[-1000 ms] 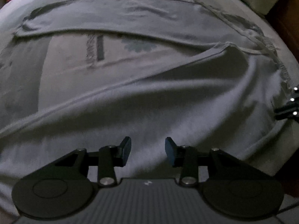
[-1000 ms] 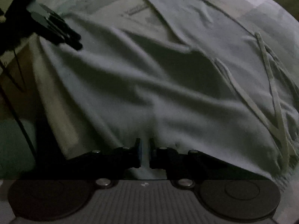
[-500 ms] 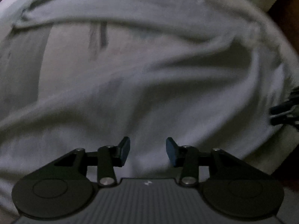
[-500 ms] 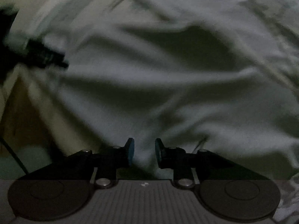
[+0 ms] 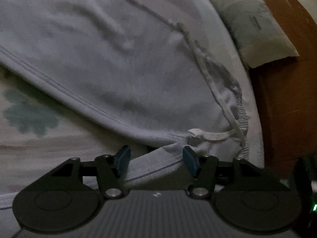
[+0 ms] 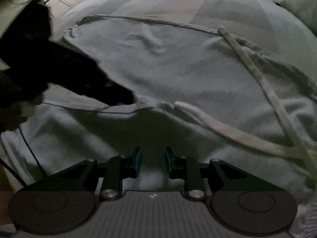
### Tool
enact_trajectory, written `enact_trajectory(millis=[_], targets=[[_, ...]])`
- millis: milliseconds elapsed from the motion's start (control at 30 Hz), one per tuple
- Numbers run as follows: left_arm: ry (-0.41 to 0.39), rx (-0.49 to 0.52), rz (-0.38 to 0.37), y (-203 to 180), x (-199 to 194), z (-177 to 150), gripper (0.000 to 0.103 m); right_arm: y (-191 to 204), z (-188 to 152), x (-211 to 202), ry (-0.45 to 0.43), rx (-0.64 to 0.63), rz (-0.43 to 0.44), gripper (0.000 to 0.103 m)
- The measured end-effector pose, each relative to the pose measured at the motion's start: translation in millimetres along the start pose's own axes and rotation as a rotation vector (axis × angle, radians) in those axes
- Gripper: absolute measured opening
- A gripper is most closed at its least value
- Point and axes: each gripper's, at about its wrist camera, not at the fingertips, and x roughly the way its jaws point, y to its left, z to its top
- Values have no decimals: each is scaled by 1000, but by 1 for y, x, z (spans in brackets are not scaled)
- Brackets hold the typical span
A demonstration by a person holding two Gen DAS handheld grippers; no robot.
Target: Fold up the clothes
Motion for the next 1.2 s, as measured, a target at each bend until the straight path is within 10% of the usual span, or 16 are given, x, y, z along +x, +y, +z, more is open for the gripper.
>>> enact_trajectory(millis=[333,567,1200], targets=[[63,-124,-255,-16,37,28,69,-10,-8,0,-10,83,37,33],[-44,-222,-408,-18,32,42,71,-11,4,-8,-54,99,44,36],[-11,-216,-392,-20,27,30,71,7,35,36,-145,84,9,45]])
